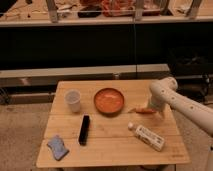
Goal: Place the pepper in the ceramic cup
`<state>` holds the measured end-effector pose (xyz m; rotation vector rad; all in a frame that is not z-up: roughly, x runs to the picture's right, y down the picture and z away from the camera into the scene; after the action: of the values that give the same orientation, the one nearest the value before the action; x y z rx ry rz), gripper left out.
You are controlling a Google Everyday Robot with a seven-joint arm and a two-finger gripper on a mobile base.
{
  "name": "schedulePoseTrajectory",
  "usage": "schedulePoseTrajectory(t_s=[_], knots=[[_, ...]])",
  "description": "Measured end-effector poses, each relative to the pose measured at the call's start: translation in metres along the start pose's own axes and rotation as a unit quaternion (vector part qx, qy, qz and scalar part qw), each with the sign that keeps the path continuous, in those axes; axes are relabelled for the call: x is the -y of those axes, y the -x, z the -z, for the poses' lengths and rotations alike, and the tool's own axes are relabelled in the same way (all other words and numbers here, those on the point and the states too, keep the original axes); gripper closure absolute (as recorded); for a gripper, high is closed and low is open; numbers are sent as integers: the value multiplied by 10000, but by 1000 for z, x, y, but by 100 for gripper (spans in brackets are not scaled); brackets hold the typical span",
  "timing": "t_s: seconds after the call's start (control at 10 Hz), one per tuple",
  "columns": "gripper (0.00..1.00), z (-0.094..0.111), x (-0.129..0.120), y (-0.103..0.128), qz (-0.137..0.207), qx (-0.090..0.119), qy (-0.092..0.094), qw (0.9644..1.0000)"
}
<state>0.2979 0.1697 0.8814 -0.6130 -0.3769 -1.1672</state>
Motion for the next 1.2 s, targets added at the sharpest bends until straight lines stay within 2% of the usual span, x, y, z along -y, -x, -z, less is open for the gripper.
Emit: schedulePoseTrajectory(t_s=[0.9, 1.1, 1.2], knots=[[20, 0, 0, 0, 0, 1, 0, 10000], [28, 0, 0, 0, -1, 0, 0, 10000], [29, 0, 0, 0, 0, 1, -1, 10000]])
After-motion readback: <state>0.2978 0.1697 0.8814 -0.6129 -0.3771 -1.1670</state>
